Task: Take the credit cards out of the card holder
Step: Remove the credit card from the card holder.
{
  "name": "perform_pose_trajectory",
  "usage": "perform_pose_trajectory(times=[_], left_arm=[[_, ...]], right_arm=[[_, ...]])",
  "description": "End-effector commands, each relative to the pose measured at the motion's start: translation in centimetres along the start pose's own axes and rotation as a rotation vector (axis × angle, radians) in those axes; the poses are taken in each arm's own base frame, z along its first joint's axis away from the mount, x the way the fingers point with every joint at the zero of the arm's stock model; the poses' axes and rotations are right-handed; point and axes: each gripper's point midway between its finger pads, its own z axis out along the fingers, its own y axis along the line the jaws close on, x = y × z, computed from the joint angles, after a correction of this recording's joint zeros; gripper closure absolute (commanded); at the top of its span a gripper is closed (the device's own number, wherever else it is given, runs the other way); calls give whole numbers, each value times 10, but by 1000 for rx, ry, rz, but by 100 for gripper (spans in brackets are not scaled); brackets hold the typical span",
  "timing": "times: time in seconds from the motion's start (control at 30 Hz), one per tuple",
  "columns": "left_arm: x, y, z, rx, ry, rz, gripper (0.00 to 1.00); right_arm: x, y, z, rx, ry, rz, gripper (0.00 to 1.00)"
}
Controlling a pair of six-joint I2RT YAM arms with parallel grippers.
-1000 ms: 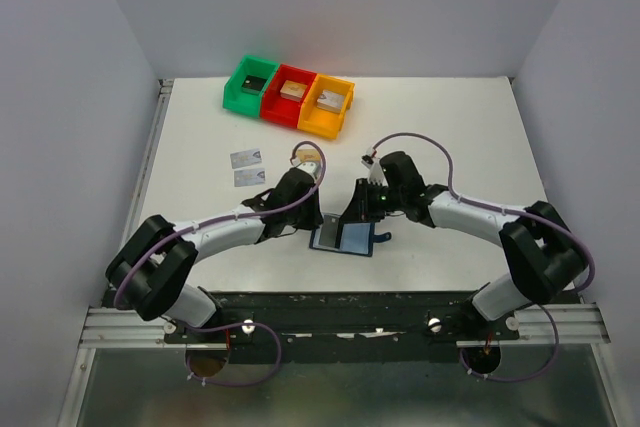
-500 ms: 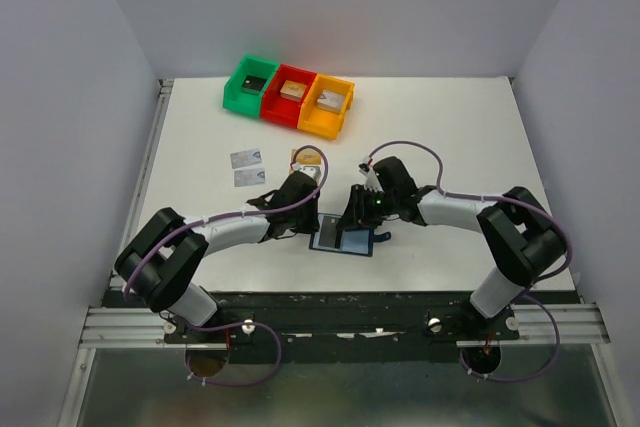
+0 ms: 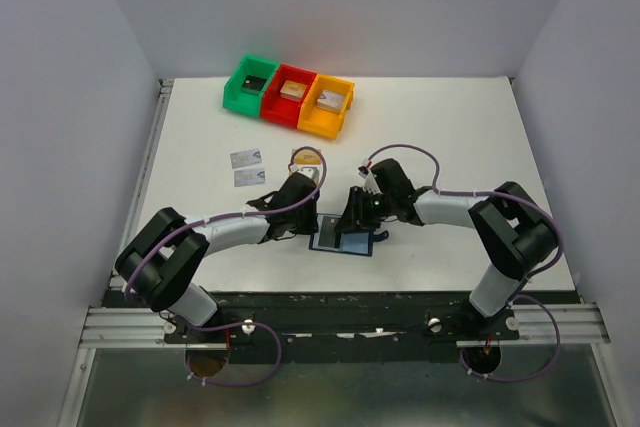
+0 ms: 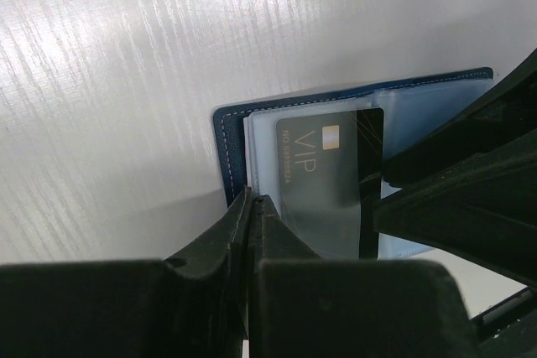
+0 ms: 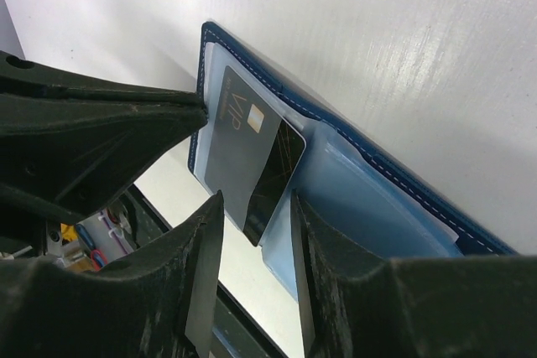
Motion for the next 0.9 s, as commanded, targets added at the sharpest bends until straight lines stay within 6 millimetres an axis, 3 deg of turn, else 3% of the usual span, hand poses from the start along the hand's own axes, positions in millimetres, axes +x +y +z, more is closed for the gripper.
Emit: perform_pose_trajectory(times=[0.0,0.27,0.87], left_arm=[[9,10,3,-31,12,-11,90],[10,9,3,-25,14,-12,90],[13,10,4,-21,21,-9,91]], right_arm=[[10,-12,9,25,29,41,54],[9,-9,12,2,28,54,57],[3,3,11,-76,-11,49,85]])
